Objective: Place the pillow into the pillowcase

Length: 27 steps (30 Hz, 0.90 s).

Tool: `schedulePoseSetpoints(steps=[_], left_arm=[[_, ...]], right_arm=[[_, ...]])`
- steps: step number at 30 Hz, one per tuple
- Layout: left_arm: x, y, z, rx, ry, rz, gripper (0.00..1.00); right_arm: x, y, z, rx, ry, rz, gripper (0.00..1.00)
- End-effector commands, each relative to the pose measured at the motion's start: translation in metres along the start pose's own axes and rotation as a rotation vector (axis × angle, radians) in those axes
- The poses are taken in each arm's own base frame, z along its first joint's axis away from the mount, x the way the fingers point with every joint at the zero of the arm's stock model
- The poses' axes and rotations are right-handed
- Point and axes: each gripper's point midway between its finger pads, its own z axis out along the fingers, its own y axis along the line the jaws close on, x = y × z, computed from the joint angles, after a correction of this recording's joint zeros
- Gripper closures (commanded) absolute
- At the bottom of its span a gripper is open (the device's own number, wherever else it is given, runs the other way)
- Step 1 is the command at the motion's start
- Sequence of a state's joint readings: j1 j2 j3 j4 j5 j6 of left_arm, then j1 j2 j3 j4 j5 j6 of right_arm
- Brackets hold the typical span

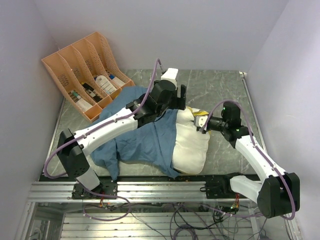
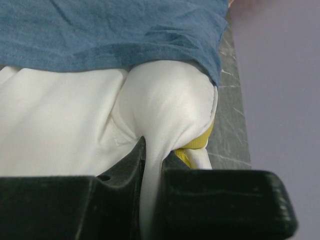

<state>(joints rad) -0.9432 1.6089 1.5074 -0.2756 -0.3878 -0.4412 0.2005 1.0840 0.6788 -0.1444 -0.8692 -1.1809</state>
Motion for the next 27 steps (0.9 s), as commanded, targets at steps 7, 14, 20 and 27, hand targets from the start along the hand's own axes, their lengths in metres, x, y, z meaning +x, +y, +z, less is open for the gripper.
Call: schedulePoseSetpoints(steps=[7,14,20,27], left_arm=[[-0.016,0.0,-0.007,-0.008,0.012,0.035,0.08],[0.012,0.01,0.02,-0.115,0.132,0.087,0.12],[0.028,0.014,0.035,-0.143,0.169,0.129,0.16],[0.059,0.024,0.051,-0.194,0.272,0.217,0.35]], right_arm=[[-0.023,0.011,0.004,-0.046,-0.092,0.026,1.0],[-0.026,0.013,0.004,-0.048,-0.098,0.035,1.0],[-0.027,0.012,0.003,-0.046,-0.1,0.035,1.0],[-0.026,0.013,0.003,-0.044,-0.097,0.038,1.0]])
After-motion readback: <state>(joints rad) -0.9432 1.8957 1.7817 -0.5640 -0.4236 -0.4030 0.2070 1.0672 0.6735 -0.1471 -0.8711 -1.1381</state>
